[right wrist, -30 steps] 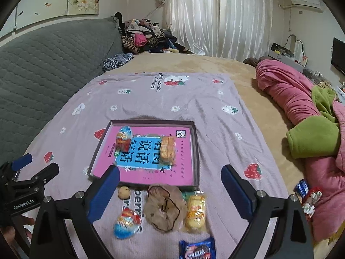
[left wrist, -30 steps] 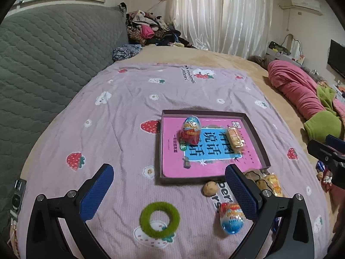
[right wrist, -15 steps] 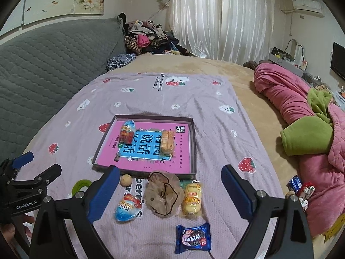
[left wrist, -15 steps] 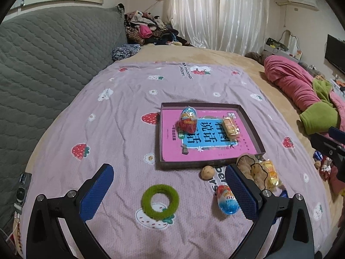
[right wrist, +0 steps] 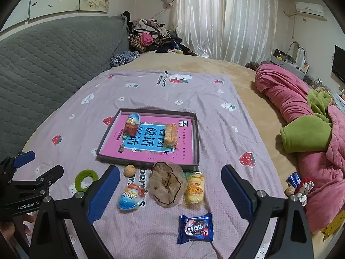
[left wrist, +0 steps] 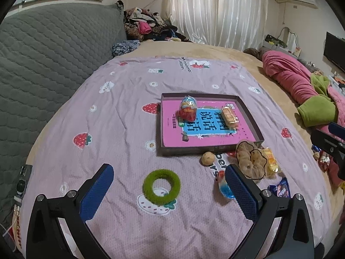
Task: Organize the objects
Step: 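Withdraw both tools back from the tray, then move the left tool to the green fuzzy ring while the right tool approaches the blue egg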
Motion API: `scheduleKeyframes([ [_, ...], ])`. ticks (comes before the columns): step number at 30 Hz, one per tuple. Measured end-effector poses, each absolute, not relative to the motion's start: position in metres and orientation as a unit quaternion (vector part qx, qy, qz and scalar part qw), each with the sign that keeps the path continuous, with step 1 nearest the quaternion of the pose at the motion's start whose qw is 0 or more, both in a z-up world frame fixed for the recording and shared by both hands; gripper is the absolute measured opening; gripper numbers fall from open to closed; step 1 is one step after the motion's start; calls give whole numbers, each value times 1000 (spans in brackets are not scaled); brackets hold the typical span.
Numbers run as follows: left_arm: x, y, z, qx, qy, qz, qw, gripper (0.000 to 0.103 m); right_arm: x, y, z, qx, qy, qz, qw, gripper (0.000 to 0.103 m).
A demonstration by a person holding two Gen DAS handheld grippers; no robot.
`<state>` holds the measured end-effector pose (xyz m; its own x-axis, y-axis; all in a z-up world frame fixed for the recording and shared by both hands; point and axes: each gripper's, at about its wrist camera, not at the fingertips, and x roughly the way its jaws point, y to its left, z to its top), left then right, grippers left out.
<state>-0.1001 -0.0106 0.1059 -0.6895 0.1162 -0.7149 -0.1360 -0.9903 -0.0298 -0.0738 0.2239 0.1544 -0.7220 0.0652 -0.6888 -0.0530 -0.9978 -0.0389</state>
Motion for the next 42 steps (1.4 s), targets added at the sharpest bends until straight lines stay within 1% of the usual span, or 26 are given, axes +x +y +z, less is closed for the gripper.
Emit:
scheduleKeyframes([
  [11,-89,-17,93,-391,15,918,68,103,-62,210,142,-376,-9,926,23,95],
  [27,-81,-33,61,-400,15,914,62,103,-54,179,99,-399,-14,917,7,95],
  [42,-83,-31,26,-416,28,906,69,103,-60,164,62,-415,-18,910,12,95],
])
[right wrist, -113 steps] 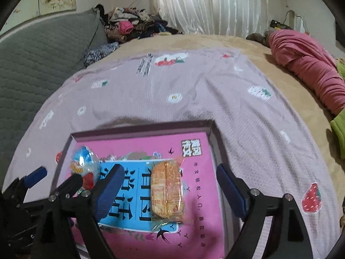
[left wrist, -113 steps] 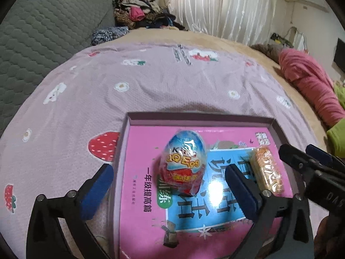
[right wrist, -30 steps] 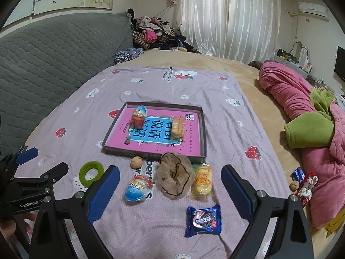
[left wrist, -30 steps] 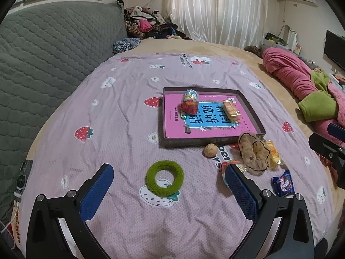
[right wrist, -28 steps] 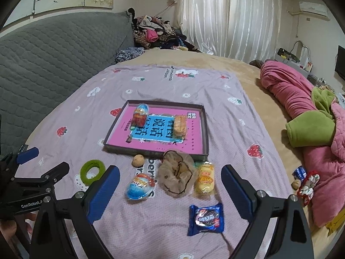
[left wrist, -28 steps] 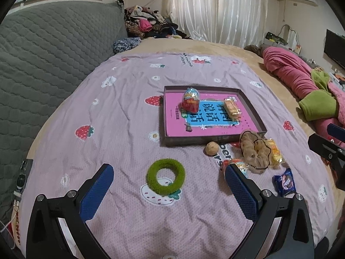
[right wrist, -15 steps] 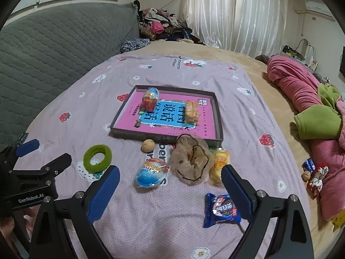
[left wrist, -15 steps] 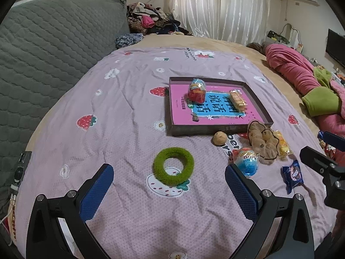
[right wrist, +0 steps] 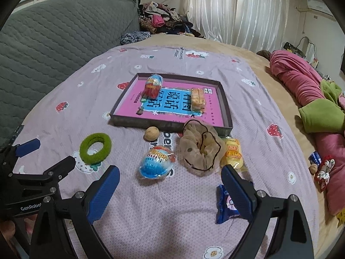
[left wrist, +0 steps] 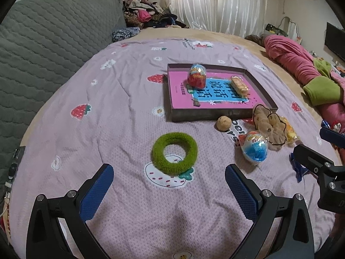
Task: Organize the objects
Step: 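Move the left tool to the green fuzzy ring while the right tool approaches the blue egg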
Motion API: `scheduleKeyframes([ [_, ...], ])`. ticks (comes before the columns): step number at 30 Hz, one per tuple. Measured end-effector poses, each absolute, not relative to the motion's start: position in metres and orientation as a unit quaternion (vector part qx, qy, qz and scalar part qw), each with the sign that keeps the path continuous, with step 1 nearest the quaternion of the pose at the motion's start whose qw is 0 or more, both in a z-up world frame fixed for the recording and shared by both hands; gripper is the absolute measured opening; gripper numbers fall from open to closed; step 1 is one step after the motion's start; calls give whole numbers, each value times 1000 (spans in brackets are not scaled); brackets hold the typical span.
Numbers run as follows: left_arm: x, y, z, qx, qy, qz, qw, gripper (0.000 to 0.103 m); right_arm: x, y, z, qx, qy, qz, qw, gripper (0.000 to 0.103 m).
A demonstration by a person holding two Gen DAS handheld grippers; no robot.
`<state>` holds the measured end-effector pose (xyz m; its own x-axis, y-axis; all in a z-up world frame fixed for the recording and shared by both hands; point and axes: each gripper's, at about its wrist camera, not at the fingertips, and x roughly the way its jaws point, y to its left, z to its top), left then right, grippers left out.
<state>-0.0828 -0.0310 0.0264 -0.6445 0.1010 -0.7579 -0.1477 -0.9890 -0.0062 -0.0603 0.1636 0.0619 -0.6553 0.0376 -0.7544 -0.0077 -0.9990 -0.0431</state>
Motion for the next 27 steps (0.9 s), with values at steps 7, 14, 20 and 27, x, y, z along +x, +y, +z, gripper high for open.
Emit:
scheduleKeyframes([
  [7,-86,-30,16,-419,29,904,74,103,-64,163,48,-422,-14,906,18,95],
  [14,-93,-30,3,-427,28,901,73,103,-71,159,35,-430,-7,902,26,95],
  [20,-101,-34,-8,-435,23,898,69,103,-75,156,25,-427,0,903,45,95],
  [27,-116,-34,-20,-443,20,894,69,103,-84,157,9,-440,17,896,52,95],
])
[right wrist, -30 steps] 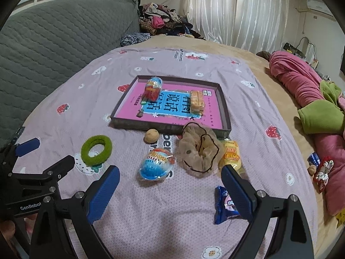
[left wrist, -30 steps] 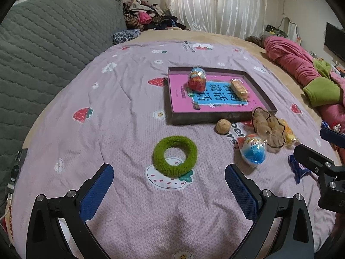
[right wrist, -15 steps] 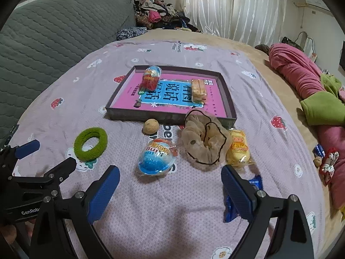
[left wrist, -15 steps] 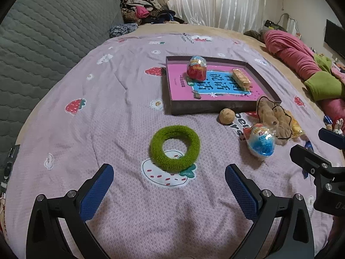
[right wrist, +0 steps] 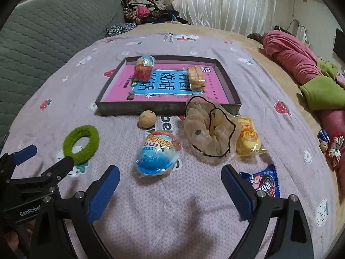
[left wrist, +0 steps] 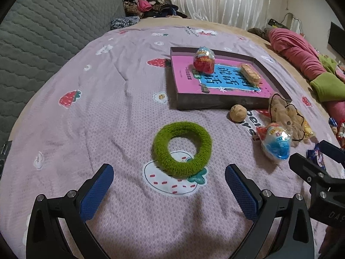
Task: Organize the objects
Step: 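Move the left tool to the green fuzzy ring while the right tool approaches the blue egg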
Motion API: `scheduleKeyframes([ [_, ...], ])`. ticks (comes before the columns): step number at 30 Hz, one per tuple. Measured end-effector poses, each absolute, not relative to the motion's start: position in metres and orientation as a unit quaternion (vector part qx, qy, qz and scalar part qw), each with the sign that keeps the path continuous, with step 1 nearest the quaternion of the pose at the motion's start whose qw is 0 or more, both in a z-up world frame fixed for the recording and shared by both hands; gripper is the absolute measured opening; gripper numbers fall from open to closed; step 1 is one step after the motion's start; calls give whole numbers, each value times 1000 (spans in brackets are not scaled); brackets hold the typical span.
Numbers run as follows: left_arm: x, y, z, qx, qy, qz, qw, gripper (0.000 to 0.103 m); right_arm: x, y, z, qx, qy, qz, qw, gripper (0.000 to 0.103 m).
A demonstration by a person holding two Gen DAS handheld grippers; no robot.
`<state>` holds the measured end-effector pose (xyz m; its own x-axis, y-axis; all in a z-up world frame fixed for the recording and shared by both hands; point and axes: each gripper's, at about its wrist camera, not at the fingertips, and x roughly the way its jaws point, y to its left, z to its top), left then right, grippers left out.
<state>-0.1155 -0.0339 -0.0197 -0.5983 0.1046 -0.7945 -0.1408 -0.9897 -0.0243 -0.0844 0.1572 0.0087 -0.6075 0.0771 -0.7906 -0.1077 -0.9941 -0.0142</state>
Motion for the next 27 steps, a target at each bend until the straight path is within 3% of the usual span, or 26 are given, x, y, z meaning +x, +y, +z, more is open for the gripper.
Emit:
scheduleKeyframes([
  [27,-144,-20,-52,-448,47,887,97,103,-104,156,-17,-448,15,890,86,95],
])
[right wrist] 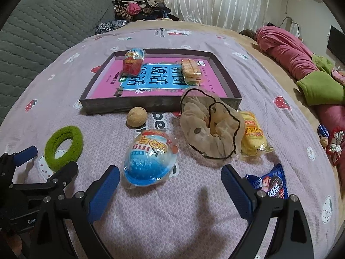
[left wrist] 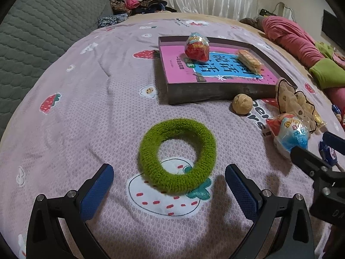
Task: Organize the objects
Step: 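Move the left tool to the green fuzzy ring while the right tool approaches the blue egg, then grasp and lift the green ring with the left tool while the right tool grasps the blue egg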
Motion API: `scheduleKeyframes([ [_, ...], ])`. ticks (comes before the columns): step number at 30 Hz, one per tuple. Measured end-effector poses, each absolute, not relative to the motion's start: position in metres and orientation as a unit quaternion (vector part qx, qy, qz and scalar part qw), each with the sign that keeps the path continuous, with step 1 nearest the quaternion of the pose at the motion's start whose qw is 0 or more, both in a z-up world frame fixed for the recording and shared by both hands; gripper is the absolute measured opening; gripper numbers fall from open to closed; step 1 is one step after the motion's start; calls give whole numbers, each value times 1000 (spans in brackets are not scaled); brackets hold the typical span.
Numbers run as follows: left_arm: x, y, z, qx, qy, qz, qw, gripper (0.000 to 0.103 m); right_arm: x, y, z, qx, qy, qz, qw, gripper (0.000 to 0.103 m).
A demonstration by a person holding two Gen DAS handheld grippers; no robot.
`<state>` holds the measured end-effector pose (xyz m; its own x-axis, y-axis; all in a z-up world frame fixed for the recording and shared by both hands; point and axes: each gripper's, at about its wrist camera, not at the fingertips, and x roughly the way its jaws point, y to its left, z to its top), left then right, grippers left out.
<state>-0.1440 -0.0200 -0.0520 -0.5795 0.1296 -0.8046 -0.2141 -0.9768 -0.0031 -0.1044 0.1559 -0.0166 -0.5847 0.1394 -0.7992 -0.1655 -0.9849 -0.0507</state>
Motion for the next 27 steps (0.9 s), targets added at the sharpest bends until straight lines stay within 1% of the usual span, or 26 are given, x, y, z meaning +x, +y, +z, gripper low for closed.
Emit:
scheduleKeyframes([
  [4,-148,-18,-56,-452,49,886,96,103,-111,153,-22,-450,13,888,90,94],
  [8,-155,-20,-63,-461,45,881,94,102,-116,152,-24,-445,16,890,95,85],
  [10,-158,-20,-64,-463,43,880,94,98,-120,151,-26,-447,11,889,98,81],
  [12,-161,-21,-64,-462,40,881,95,96,-122,149,-28,-450,12,888,95,70],
  [15,-164,-21,-65,-463,38,880,98,95,-126,145,-31,-454,7,886,94,62],
  [17,-166,-20,-65,-463,36,880,100,91,-128,144,-33,-456,10,886,90,56],
  [18,-166,-20,-65,-462,34,880,102,87,-129,144,-34,-457,11,885,88,53],
  [19,-166,-20,-64,-461,33,881,104,82,-129,143,-35,-457,11,885,87,53],
  [24,-167,-19,-65,-464,30,878,111,80,-131,142,-35,-452,12,888,86,51],
  [26,-167,-20,-65,-462,23,879,117,73,-131,142,-36,-452,12,888,86,50],
  [27,-167,-21,-64,-461,19,879,118,64,-131,142,-36,-452,13,888,85,50],
])
